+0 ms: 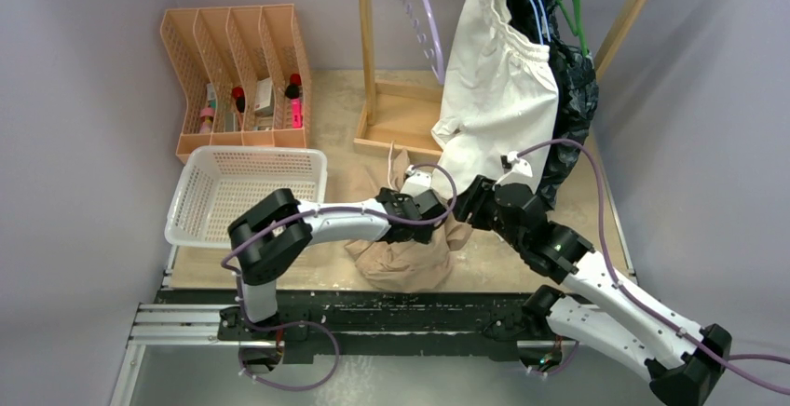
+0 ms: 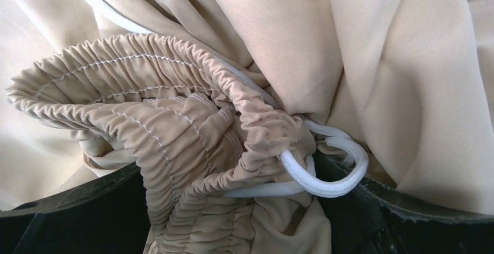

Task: Remove the shorts from the hanger
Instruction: Pick up the shorts at the center of the board, then place the shorts in the basket.

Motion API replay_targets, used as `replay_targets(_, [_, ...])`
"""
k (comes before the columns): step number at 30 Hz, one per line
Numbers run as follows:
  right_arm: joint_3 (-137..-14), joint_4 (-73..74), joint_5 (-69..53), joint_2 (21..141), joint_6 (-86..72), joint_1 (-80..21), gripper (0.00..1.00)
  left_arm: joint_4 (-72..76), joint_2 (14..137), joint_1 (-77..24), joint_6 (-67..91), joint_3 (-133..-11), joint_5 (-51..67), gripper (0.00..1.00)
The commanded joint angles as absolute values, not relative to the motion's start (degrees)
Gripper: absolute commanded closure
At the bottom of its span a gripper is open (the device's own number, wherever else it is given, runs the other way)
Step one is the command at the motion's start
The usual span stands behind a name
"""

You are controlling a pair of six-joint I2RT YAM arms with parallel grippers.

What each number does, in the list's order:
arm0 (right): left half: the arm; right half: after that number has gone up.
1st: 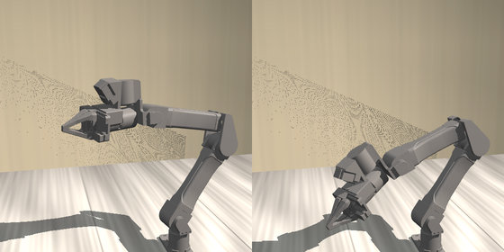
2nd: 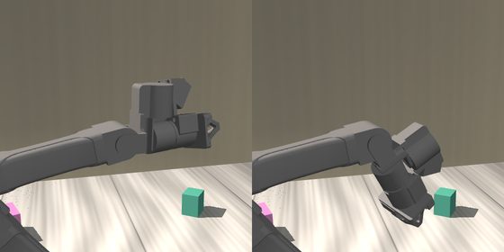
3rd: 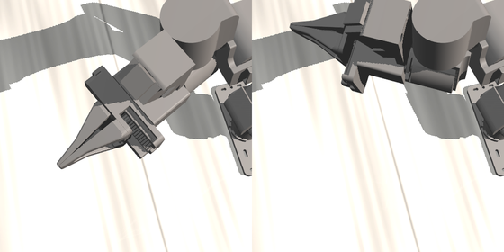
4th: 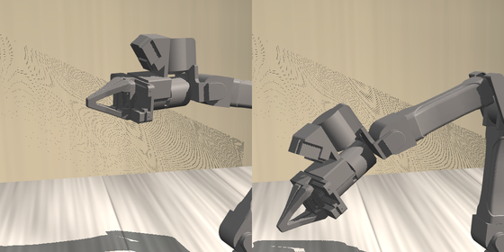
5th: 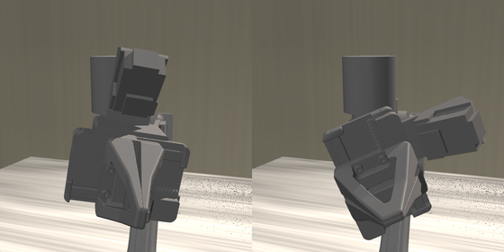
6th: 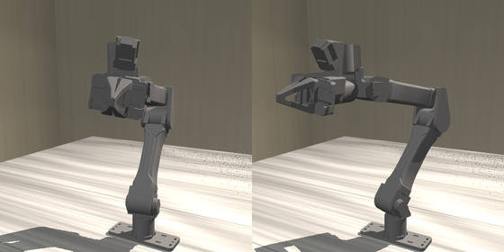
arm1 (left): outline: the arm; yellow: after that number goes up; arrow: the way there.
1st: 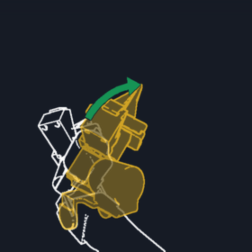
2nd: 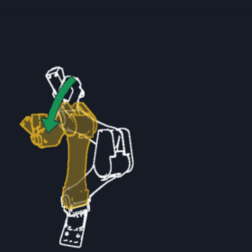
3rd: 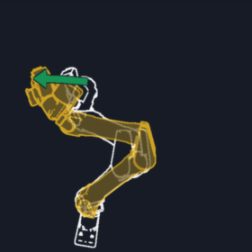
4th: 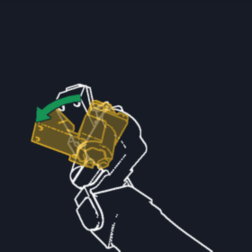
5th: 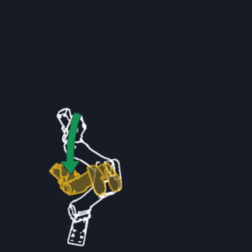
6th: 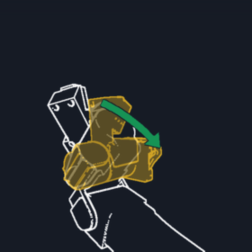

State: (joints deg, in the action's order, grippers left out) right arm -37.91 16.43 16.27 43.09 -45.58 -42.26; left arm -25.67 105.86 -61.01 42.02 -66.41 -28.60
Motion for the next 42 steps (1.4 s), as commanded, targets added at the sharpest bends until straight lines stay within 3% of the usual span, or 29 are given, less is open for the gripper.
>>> replay_targets(1, [-38.60,16.96,23.73,41.81,-48.57,-42.10,0.44,-30.54,110.82,-63.36,45.28,-65.37,-32.66,0.04])
replay_targets(3, [-39.39,18.70,26.34,41.78,-48.47,-42.10,0.44,-29.43,113.11,-64.06,46.77,-63.45,-31.83,0.15])
replay_targets(5, [-40.07,20.30,27.29,41.81,-48.51,-42.10,0.43,-27.55,114.89,-64.45,47.60,-61.53,-30.58,0.42])
replay_targets(12, [-43.51,23.53,32.77,40.04,-47.13,-42.10,0.44,-29.08,108.28,-64.95,49.41,-61.47,-35.63,1.00])
replay_targets(25, [-43.38,22.72,33.42,38.71,-45.86,-42.10,0.44,-42.34,84.16,-64.07,43.90,-78.62,-50.49,1.00])
replay_targets(29, [-43.50,20.60,30.83,39.96,-43.83,-42.11,0.43,-47.43,82.29,-59.92,41.68,-84.30,-49.76,1.00])
replay_targets(32, [-39.65,9.57,21.73,38.68,-35.46,-42.10,0.38,-50.72,82.07,-55.20,40.67,-87.72,-50.89,1.00])
replay_targets(36, [-32.91,0.20,13.62,35.71,-38.29,-42.10,0.38,-52.28,80.95,-51.21,38.12,-92.03,-51.77,1.00])
replay_targets(42, [-30.79,-3.22,13.04,35.22,-38.33,-42.10,0.38,-60.95,79.73,-50.58,38.39,-107.19,-57.26,1.00])
